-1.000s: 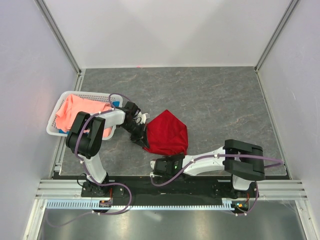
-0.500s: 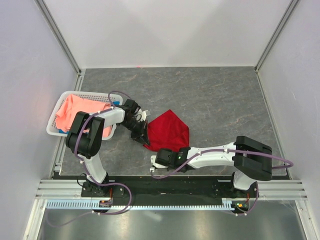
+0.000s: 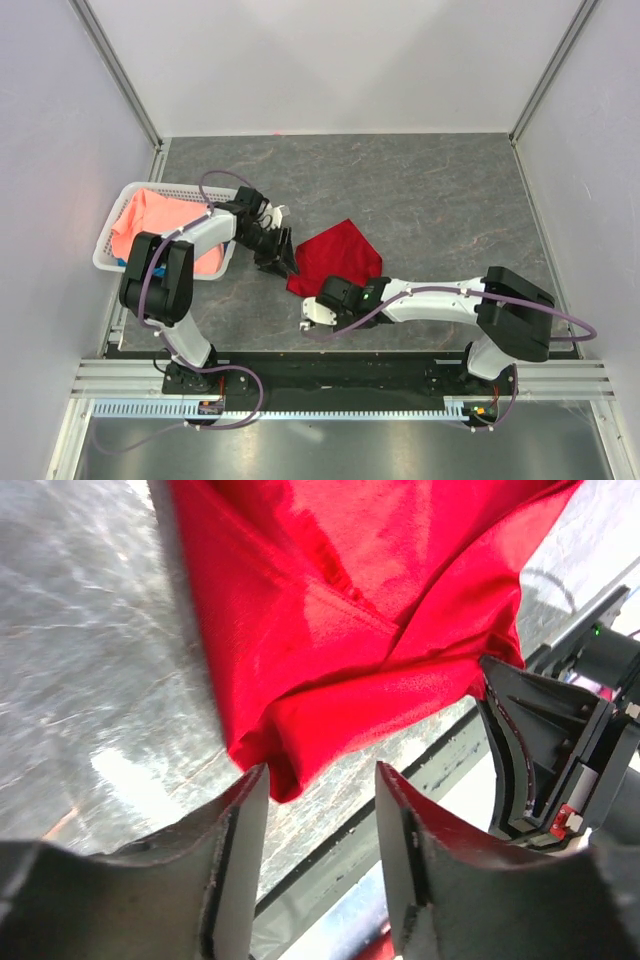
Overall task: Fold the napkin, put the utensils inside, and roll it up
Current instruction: Roll the napkin with the utensil
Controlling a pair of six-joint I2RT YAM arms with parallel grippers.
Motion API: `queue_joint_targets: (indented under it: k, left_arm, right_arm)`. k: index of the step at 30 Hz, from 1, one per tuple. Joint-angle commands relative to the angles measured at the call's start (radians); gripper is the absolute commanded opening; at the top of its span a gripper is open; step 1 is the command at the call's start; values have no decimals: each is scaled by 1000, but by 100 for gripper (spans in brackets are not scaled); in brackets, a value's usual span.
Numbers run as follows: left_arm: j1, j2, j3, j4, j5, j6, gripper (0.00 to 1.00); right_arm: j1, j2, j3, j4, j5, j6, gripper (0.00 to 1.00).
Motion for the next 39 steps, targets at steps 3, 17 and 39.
queue_joint_targets:
  k: [3,17,39]
  left_arm:
    - [40,-90,23,30,-33,-28,57]
    - [50,-141,-12,99,-38,-69,60]
    - [51,-276,-167,330,-138,-259,63]
  right_arm:
    - [-47,-14,9,-14,-236,11,17]
    - [-197,-2,2,73,-567,72,11]
    - [-420,125,2,187,-975,285,9]
